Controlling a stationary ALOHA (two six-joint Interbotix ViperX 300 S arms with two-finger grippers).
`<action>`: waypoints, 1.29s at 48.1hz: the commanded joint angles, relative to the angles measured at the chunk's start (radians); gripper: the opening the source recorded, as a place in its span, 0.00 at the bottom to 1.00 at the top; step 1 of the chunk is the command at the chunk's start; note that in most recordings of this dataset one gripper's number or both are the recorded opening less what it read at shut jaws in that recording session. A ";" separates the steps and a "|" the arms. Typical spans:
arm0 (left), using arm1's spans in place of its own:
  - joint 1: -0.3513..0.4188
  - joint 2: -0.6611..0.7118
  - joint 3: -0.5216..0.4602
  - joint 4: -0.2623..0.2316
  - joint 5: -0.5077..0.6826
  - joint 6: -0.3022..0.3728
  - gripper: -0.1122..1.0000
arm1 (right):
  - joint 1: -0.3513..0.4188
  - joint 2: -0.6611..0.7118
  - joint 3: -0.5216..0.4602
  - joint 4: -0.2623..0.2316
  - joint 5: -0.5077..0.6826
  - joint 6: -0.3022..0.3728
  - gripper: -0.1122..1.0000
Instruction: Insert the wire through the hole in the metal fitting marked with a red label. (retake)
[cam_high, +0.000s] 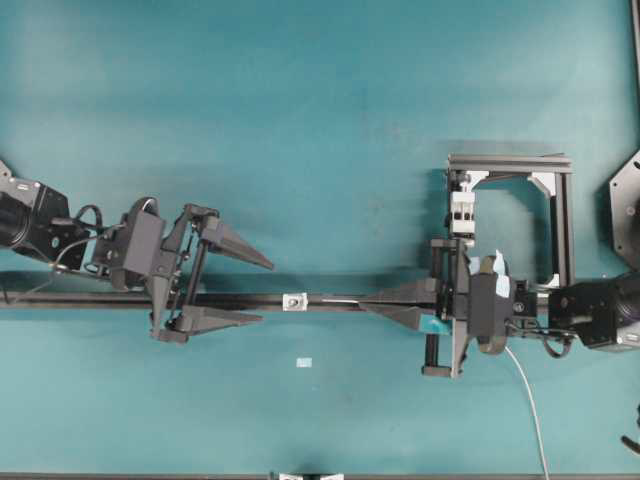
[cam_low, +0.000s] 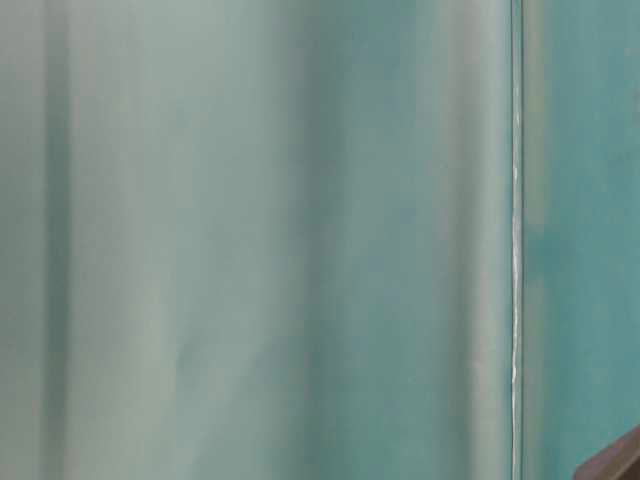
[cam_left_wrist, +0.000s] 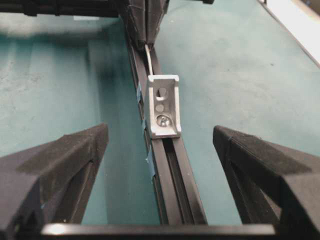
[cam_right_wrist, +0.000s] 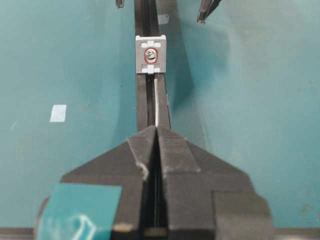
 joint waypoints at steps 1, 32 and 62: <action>-0.006 -0.011 -0.014 0.002 0.005 -0.002 0.61 | 0.003 -0.014 -0.012 0.002 -0.009 0.002 0.12; -0.006 -0.011 -0.015 0.002 0.014 -0.002 0.61 | -0.014 0.032 -0.058 0.003 -0.009 -0.002 0.12; -0.006 -0.011 -0.017 0.002 0.014 -0.002 0.61 | -0.023 0.040 -0.075 0.002 -0.009 -0.008 0.12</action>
